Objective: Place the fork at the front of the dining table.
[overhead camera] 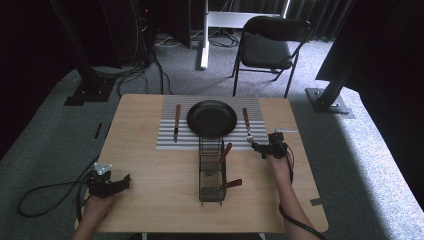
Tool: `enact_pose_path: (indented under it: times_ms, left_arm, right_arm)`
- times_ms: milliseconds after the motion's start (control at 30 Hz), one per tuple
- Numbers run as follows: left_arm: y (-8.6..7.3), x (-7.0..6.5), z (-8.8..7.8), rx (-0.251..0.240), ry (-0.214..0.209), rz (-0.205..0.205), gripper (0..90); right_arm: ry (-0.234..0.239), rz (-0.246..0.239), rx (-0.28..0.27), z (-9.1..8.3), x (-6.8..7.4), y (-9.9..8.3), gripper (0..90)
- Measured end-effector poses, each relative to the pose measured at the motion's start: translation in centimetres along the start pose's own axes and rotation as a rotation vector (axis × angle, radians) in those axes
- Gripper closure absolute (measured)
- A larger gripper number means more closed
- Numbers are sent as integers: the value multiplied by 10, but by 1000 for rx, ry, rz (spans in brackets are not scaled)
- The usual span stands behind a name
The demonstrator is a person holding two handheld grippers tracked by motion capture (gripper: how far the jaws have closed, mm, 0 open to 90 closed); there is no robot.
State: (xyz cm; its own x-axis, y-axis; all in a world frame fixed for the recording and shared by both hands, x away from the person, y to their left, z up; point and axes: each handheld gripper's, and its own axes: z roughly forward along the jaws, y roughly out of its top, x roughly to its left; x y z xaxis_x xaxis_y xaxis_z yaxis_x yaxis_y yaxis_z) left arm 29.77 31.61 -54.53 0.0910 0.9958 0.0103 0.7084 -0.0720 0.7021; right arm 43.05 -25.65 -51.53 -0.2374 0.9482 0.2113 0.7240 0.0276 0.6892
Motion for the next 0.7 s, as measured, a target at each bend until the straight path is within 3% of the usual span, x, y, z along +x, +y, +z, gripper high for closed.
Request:
enact_pose_path:
  times_ms: [367,533,700]
  left_arm:
    - [0,0,0,0,0,-1,92]
    - [0,0,0,0,0,-1,92]
    - [0,0,0,1,0,1,92]
  right_arm:
    - [-53,19,-26,-16,-16,-26,163]
    - [-46,23,-28,-20,-25,-39,162]
    - [-57,33,-66,-27,-30,-53,137]
